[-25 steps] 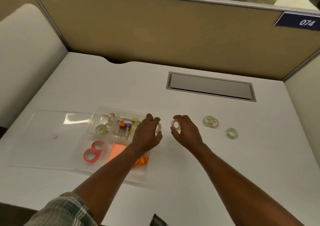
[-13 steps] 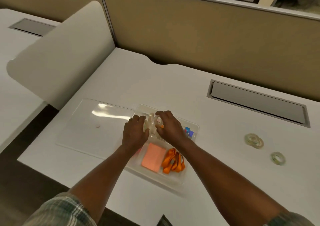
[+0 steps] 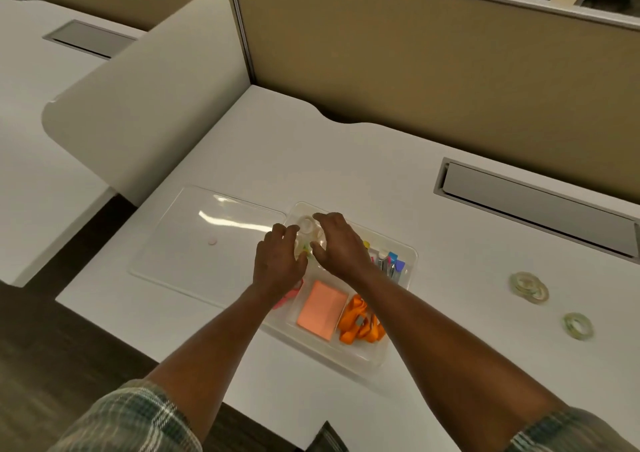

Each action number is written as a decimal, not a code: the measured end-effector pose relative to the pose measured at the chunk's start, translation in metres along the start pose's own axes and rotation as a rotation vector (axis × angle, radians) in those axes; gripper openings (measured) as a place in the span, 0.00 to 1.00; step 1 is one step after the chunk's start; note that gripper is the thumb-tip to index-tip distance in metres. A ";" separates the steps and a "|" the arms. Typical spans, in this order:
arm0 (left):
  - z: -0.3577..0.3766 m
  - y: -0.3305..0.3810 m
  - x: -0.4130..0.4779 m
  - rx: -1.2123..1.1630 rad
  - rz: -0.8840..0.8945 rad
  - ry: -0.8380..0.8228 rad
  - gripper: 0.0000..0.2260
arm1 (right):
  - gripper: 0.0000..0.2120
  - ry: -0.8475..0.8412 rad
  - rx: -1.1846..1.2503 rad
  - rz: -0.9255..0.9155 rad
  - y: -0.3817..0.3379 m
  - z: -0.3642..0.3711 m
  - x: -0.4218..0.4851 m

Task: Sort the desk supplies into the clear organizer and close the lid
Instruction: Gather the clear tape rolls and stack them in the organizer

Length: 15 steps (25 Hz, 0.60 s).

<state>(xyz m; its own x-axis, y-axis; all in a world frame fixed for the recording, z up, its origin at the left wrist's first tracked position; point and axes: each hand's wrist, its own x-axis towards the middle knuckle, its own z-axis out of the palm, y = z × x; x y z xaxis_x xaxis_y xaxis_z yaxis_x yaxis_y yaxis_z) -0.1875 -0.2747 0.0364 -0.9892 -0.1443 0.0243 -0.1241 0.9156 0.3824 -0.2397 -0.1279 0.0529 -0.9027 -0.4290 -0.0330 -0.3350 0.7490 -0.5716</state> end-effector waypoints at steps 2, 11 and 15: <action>0.002 0.009 -0.001 -0.010 0.018 0.004 0.22 | 0.26 0.022 0.000 0.018 0.009 -0.006 -0.010; 0.032 0.106 -0.009 -0.091 0.220 -0.029 0.21 | 0.23 0.109 0.000 0.167 0.081 -0.062 -0.084; 0.055 0.163 -0.019 -0.093 0.270 -0.073 0.21 | 0.23 0.149 -0.037 0.229 0.124 -0.089 -0.129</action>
<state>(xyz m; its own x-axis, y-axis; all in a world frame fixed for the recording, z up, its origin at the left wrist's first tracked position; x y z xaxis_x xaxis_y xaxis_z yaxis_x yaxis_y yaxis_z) -0.1933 -0.1026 0.0474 -0.9889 0.1302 0.0716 0.1486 0.8786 0.4539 -0.1886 0.0659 0.0595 -0.9848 -0.1698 -0.0355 -0.1251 0.8369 -0.5329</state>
